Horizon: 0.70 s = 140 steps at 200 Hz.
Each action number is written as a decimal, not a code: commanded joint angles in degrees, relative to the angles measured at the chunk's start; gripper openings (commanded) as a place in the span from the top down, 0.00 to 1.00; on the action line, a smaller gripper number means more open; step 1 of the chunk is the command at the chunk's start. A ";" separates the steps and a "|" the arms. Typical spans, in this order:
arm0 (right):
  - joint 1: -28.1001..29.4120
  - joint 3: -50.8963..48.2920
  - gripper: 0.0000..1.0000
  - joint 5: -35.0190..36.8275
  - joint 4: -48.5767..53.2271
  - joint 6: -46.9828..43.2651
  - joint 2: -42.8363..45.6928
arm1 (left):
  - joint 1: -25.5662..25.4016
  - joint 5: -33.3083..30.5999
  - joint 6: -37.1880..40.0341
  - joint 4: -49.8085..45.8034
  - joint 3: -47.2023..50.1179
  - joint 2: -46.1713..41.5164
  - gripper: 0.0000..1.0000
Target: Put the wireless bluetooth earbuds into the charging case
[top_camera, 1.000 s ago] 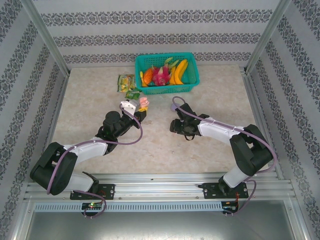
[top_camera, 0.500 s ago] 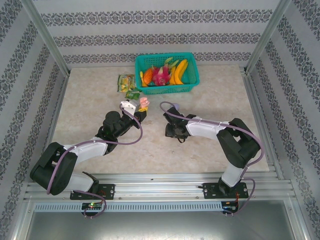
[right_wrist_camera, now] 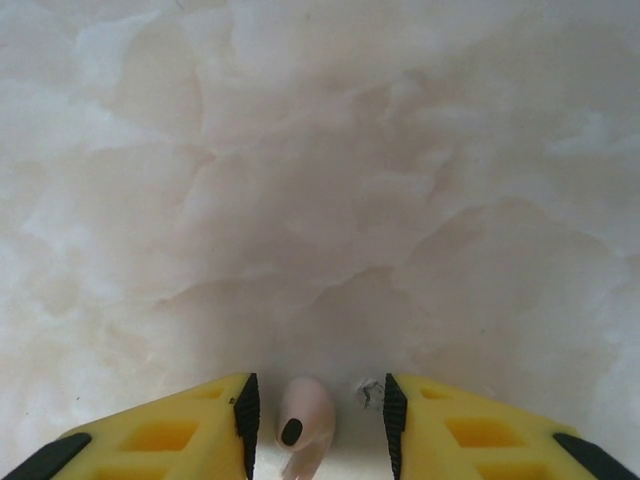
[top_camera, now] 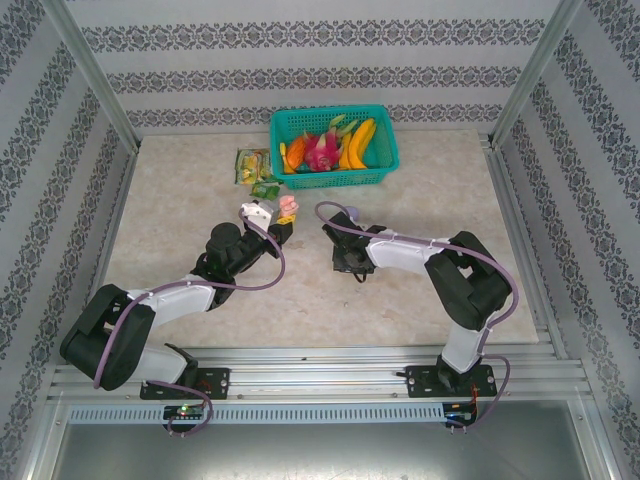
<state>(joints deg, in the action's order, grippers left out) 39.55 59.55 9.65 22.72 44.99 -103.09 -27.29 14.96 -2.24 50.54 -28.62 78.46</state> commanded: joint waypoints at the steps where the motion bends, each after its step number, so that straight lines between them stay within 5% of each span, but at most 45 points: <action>1: 0.27 1.27 0.63 1.09 0.83 -0.09 -1.49 | 0.55 0.60 -0.67 3.26 0.79 -1.28 1.00; 140: 2.96 -0.48 0.71 2.11 0.46 1.15 -1.02 | 0.50 0.34 -1.35 3.82 0.74 -0.94 1.00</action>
<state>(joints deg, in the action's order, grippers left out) 41.80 59.66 11.14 23.33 45.12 -103.31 -27.29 14.96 -2.26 50.63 -28.60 78.46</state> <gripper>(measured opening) 0.290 0.209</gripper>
